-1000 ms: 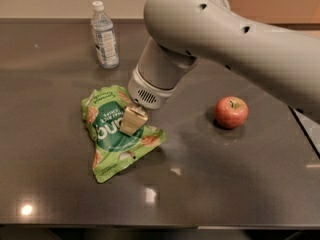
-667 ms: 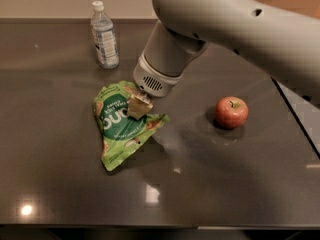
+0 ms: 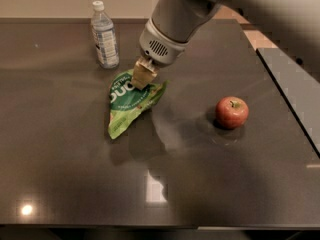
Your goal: Move green rice chip bag near blue plastic bottle
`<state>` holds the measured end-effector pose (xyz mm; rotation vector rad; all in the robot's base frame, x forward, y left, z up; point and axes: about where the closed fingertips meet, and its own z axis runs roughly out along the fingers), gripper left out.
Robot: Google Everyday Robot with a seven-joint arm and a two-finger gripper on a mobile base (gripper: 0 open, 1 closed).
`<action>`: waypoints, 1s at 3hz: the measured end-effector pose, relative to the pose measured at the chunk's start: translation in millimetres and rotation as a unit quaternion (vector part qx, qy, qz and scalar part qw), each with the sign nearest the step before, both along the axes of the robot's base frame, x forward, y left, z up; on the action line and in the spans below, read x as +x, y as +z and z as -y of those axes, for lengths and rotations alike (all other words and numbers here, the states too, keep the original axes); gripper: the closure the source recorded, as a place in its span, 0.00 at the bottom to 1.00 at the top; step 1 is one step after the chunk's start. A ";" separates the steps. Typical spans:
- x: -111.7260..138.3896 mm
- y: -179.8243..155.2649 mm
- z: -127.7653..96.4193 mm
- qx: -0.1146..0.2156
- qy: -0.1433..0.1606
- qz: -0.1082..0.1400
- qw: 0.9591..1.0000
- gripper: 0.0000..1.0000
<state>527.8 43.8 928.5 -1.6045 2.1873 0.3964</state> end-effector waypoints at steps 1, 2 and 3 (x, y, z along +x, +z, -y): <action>39.1 16.8 -1.0 0.013 -0.013 0.008 1.000 1.00; 81.0 27.5 1.5 0.027 -0.032 0.017 0.999 1.00; 112.3 28.0 5.0 0.034 -0.045 0.025 0.998 1.00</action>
Offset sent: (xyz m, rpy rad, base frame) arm 0.1349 -0.0091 0.0420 0.0930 -0.0584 -0.1201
